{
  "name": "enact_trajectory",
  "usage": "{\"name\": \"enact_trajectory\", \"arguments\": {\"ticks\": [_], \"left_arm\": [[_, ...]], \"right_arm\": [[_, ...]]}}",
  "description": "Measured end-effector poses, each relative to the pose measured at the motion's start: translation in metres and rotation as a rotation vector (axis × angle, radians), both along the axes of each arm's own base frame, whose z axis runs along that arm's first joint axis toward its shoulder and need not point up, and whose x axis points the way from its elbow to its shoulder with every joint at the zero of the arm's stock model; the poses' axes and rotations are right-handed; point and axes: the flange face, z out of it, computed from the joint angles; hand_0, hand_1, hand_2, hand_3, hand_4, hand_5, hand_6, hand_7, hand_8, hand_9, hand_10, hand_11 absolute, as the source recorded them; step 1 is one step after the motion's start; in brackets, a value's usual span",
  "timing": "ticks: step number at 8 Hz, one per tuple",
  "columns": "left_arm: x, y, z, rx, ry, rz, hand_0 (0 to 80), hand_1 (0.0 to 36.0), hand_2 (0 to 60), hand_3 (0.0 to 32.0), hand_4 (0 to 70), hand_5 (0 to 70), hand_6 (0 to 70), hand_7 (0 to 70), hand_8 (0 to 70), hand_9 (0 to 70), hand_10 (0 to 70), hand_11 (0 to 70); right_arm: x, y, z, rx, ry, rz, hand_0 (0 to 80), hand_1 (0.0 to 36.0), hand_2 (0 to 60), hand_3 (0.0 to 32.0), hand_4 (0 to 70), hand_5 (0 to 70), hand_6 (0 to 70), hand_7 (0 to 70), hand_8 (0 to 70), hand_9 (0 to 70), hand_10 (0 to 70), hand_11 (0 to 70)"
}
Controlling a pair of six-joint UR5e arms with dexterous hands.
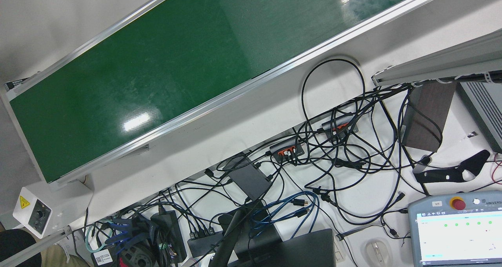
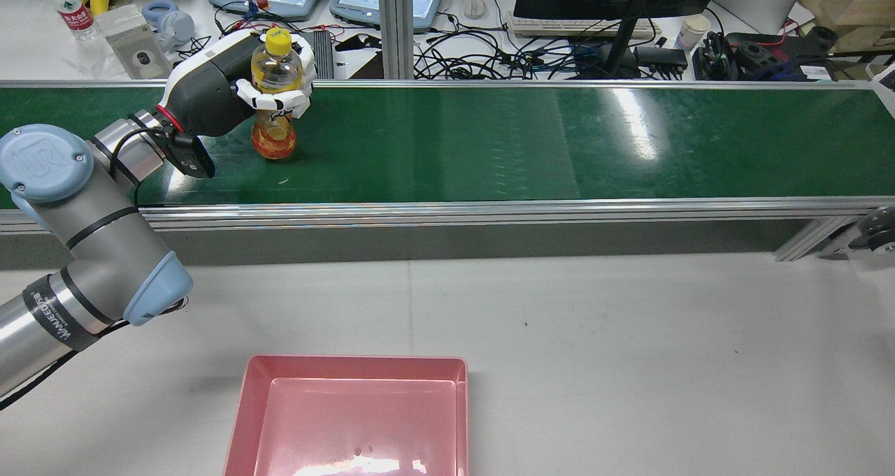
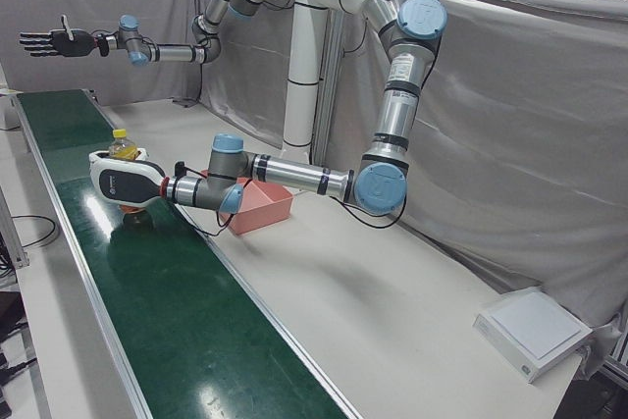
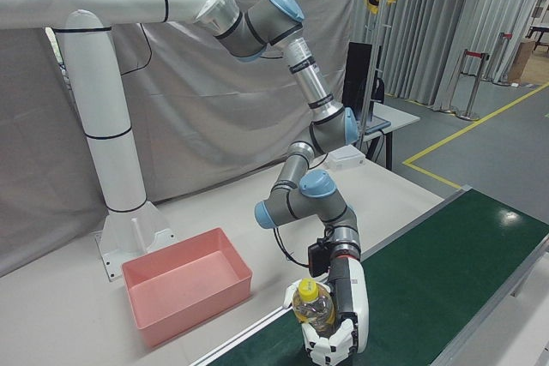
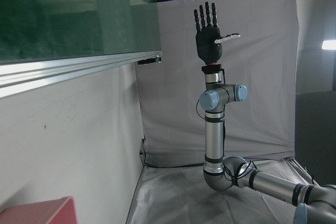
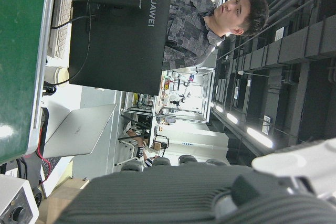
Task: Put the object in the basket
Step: 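Close the left hand fingers around the bottle's upper body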
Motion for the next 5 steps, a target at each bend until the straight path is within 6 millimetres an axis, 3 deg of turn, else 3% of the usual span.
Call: {"name": "enact_trajectory", "arguments": {"ticks": [1,3,5], "left_arm": [[-0.004,0.005,-0.010,0.018,0.024,0.013,53.2,20.0,60.0,0.0,43.9,70.0,63.1,70.0,70.0,70.0,70.0,70.0],[-0.006,0.020,-0.023,0.058,0.032,0.060,55.7,19.8,52.3,0.0,43.0,70.0,59.3,70.0,70.0,70.0,70.0,70.0],[-0.005,0.047,-0.042,0.107,0.032,0.123,55.6,19.4,51.1,0.0,44.2,70.0,59.2,70.0,70.0,70.0,70.0,70.0]], "right_arm": [[0.000,0.000,0.000,0.000,0.000,0.000,0.0,0.0,0.0,0.0,0.0,0.0,0.0,0.0,0.0,0.0,0.0,0.0],[0.000,0.000,0.000,0.001,0.000,0.000,0.0,0.0,0.0,0.0,0.0,0.0,0.0,0.0,0.0,0.0,0.0,0.0],[0.000,-0.001,-0.001,0.001,0.000,0.000,0.0,0.0,0.0,0.0,0.0,0.0,0.0,0.0,0.0,0.0,0.0,0.0]]}}
